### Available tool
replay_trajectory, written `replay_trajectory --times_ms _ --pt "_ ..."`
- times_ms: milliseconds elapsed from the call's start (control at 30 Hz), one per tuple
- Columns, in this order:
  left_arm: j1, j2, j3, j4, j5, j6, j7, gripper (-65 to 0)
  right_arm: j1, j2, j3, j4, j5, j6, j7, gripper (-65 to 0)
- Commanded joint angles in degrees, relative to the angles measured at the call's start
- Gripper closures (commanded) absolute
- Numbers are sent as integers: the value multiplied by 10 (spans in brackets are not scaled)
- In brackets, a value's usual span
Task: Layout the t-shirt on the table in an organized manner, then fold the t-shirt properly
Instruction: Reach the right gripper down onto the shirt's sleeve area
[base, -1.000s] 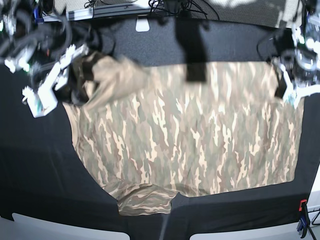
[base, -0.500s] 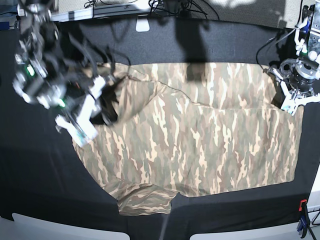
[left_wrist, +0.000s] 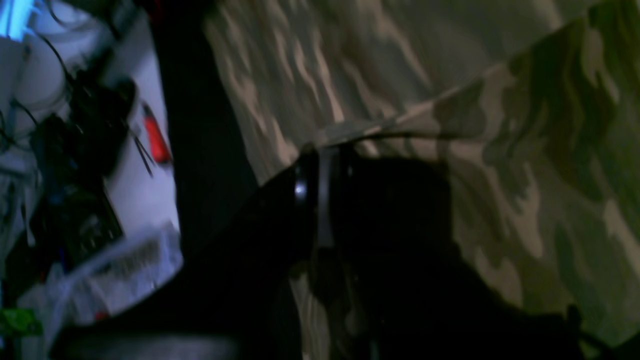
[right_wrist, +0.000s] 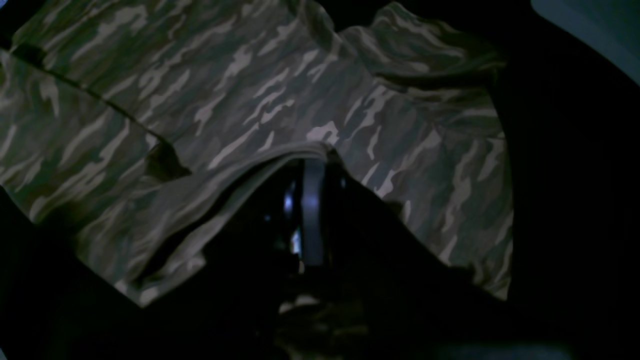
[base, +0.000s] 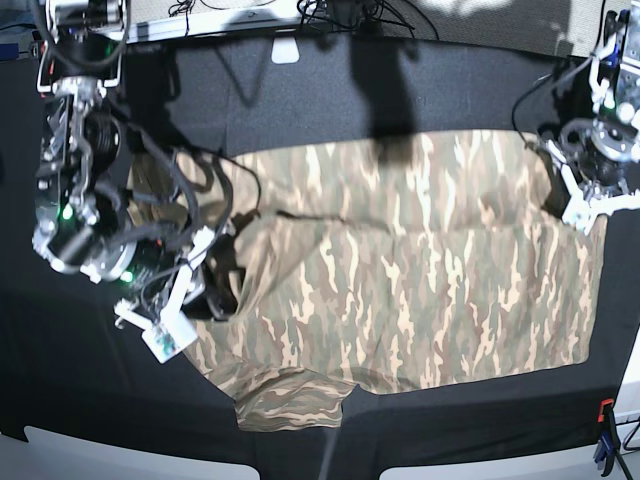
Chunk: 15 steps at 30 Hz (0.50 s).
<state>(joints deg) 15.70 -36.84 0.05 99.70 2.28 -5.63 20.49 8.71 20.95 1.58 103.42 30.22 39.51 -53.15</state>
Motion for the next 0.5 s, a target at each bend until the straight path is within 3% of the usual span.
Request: replay_trajectory --times_ms 0,233,333,467 --pt "-14 -9 -4 3 -6 9 -13 0 17 5 3 4 10 5 16 0" --pt "-46 -9 -4 -37 -44 9 -15 0 19 5 3 -2 10 5 18 0" --pt "-47 -9 -4 -54 -45 9 -41 0 19 5 3 -2 9 5 20 0" --pt "-51 -9 -4 -74 -45 9 -45 0 19 -5 4 -2 -33 5 44 0"
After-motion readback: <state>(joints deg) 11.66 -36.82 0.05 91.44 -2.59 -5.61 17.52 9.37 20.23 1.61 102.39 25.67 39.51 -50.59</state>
